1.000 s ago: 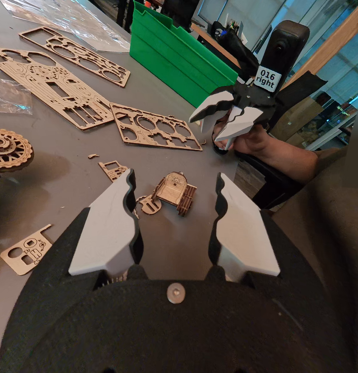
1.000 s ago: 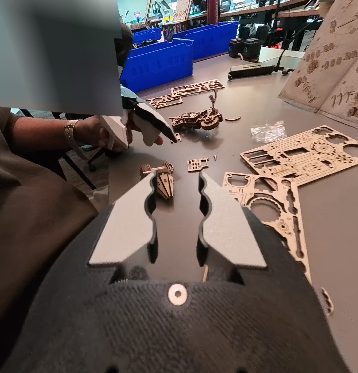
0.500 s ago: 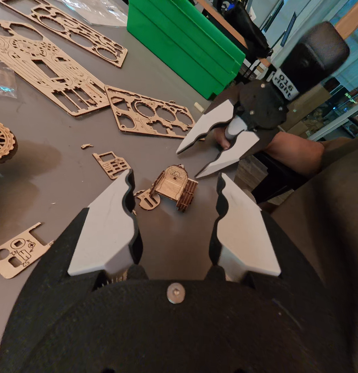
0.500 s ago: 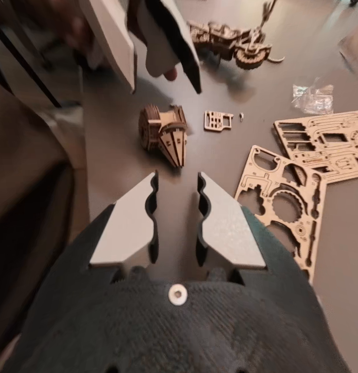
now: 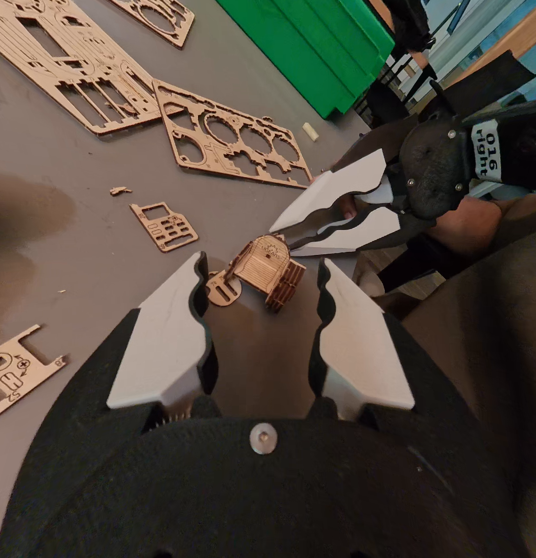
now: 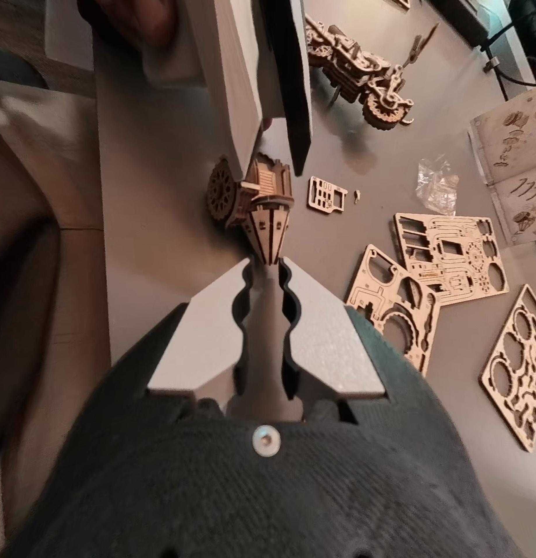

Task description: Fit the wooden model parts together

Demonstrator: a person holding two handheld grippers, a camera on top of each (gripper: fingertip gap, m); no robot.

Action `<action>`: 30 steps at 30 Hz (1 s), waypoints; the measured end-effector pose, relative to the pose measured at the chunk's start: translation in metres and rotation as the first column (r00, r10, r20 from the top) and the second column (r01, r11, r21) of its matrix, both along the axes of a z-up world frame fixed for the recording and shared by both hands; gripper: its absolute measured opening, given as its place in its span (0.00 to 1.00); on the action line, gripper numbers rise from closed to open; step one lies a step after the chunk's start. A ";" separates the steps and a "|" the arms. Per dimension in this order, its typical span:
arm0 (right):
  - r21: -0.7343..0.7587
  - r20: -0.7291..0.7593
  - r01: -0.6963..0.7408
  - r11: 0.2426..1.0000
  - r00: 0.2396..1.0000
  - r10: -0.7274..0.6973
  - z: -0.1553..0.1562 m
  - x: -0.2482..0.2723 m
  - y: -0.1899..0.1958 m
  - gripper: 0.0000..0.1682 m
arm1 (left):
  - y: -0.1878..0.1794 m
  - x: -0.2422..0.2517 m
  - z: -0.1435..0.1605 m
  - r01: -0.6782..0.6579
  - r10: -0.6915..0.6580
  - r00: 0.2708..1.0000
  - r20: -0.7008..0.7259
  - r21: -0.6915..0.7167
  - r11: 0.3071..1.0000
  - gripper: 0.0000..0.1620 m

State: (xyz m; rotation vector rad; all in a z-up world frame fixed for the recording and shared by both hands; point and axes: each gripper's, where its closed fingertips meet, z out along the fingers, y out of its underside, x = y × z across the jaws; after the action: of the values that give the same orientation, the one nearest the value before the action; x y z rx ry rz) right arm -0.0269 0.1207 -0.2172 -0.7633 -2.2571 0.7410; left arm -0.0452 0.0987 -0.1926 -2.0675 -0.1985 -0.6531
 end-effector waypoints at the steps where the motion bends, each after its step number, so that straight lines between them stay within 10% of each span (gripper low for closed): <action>1: 0.013 -0.002 0.000 1.000 1.000 0.000 -0.001 0.000 0.000 0.07 | 0.000 0.001 0.000 0.003 -0.003 1.000 -0.001 -0.003 1.000 0.44; 30: -0.084 0.027 0.047 0.995 0.999 -0.045 0.001 -0.003 0.004 0.15 | -0.001 0.004 -0.002 0.019 -0.019 0.999 0.047 -0.013 1.000 0.38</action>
State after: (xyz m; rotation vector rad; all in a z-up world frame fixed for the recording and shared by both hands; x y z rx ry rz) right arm -0.0298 0.1244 -0.2163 -0.8665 -2.2350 0.8136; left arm -0.0408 0.0979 -0.1943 -2.0704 -0.2107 -0.7139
